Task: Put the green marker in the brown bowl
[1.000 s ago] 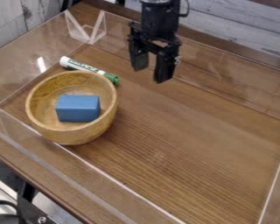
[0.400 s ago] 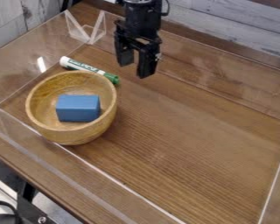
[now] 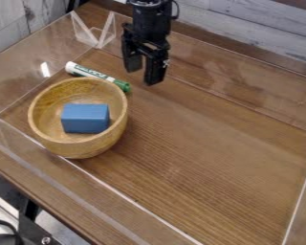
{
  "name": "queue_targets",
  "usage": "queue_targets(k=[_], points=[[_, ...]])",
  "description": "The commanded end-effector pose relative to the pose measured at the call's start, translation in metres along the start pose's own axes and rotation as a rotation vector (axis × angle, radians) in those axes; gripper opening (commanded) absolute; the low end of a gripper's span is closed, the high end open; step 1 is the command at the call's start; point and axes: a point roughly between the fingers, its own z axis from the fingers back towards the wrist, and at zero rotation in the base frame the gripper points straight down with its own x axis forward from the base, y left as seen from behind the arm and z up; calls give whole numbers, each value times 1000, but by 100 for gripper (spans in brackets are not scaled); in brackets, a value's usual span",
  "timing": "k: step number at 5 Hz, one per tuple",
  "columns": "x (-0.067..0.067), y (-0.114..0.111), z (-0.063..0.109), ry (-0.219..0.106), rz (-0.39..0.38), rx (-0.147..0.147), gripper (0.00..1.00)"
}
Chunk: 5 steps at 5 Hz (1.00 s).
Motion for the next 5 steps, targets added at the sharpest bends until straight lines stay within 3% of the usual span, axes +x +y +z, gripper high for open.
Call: queue_targets(k=[1, 5], points=[[4, 12, 16, -52, 12, 36, 100], [5, 26, 8, -59, 86, 25, 100]])
